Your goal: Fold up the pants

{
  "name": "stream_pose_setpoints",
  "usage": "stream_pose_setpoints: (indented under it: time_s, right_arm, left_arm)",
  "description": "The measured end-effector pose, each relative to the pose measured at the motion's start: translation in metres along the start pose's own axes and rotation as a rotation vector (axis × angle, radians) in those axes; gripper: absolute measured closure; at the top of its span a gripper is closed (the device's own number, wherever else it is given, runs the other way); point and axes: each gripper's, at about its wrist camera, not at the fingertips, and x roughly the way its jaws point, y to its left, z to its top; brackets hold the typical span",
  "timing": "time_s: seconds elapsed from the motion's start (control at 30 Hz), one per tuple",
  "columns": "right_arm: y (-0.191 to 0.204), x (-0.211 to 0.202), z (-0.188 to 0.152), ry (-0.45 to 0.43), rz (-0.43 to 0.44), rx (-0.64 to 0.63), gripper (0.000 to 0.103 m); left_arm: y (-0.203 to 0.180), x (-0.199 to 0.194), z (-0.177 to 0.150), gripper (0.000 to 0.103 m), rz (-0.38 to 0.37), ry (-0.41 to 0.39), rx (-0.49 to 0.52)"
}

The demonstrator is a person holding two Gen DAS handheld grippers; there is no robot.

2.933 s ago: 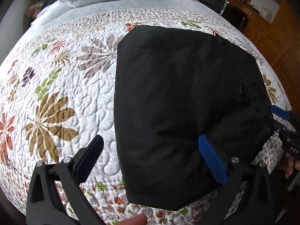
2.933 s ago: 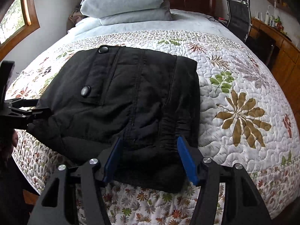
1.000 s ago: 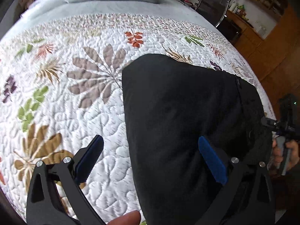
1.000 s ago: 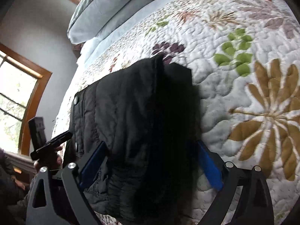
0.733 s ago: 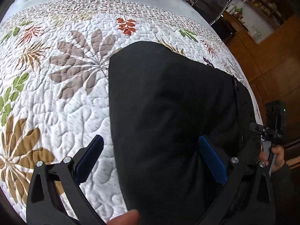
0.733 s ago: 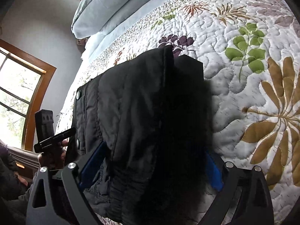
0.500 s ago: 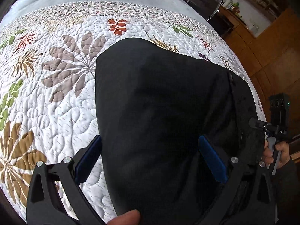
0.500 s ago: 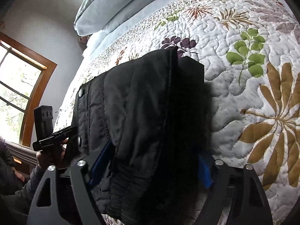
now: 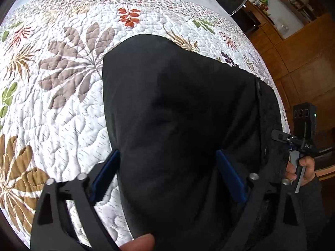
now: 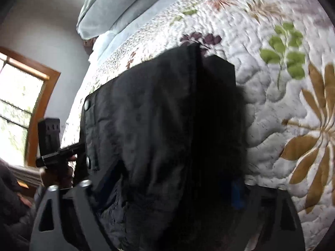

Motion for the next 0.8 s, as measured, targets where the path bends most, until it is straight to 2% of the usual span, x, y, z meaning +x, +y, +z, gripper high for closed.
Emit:
stream_pose_setpoints:
  time_s: [0.1,0.2,0.4,0.6,0.8]
  right_arm:
    - [0.007,-0.012,-0.001,-0.019,0.007,-0.042,0.045]
    - [0.014,-0.018,0.002,-0.032,0.005,-0.059,0.054]
    - [0.028,-0.022,0.004,-0.044,0.003,-0.083,0.060]
    - [0.037,-0.020,0.009,-0.055,0.024,-0.085,0.063]
    - [0.047,-0.016,0.017,-0.064,0.055,-0.080,0.064]
  left_arm:
    - [-0.001,0.000,0.001,0.027,-0.016,-0.006,-0.006]
    - [-0.002,-0.002,0.002,0.036,-0.022,-0.005,-0.018]
    - [-0.001,-0.009,0.001,0.058,-0.045,-0.008,-0.014]
    - [0.000,-0.016,0.002,0.070,-0.051,-0.009,0.001]
    - [0.004,-0.023,0.005,0.076,-0.040,-0.022,0.012]
